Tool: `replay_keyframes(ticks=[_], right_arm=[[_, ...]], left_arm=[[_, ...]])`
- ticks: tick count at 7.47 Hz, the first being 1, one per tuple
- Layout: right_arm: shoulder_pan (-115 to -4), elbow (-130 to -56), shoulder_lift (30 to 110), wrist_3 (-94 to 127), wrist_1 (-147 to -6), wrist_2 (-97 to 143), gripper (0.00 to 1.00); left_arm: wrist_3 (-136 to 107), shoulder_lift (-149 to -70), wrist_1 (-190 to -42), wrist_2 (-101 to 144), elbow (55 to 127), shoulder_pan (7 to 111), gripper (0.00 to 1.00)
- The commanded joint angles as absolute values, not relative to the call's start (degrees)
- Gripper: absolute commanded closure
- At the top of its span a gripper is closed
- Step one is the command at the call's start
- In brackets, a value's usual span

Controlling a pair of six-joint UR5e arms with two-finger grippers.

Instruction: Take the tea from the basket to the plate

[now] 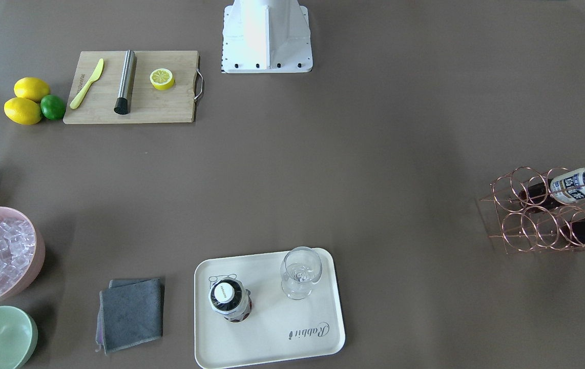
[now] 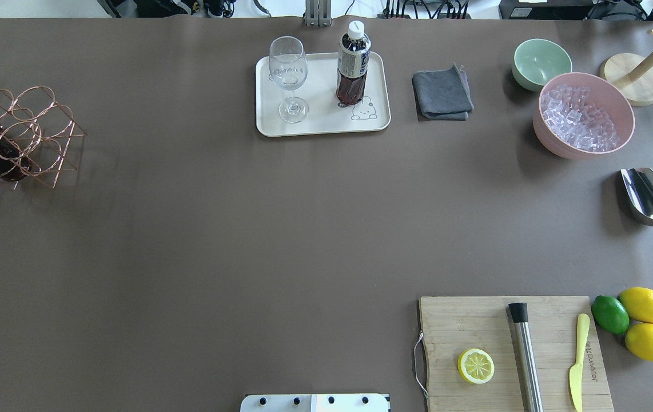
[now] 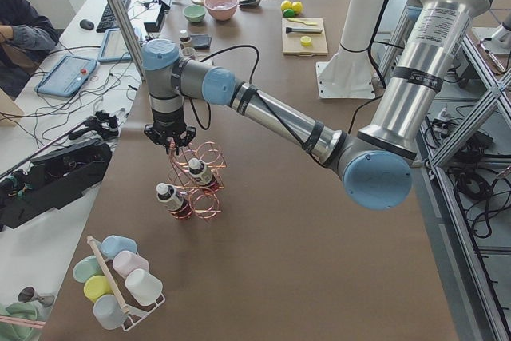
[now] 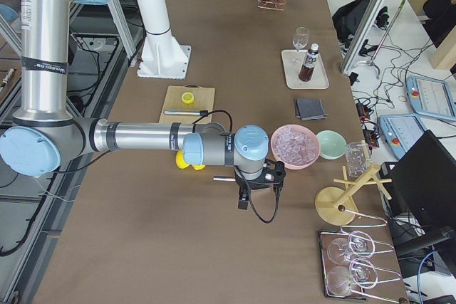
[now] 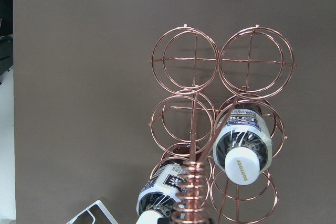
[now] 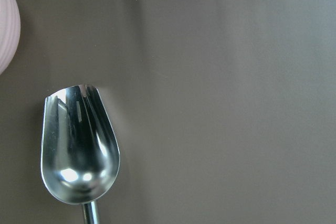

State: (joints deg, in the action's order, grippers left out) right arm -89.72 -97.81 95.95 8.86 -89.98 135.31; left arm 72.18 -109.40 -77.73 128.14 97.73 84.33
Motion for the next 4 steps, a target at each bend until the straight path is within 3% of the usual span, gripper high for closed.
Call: replay_keyframes(ticks=[1, 4], right_arm=[[-90.9, -101.6, 94.9, 8.7, -99.4, 135.9, 0.00], [-91.0, -101.4, 95.6, 8.6, -99.4, 135.1, 0.00]], left_arm=[[72.3, -109.3, -78.0, 128.2, 96.6, 84.2, 1.00], [72.0, -109.2, -78.2, 126.6, 96.3, 83.0, 1.00]])
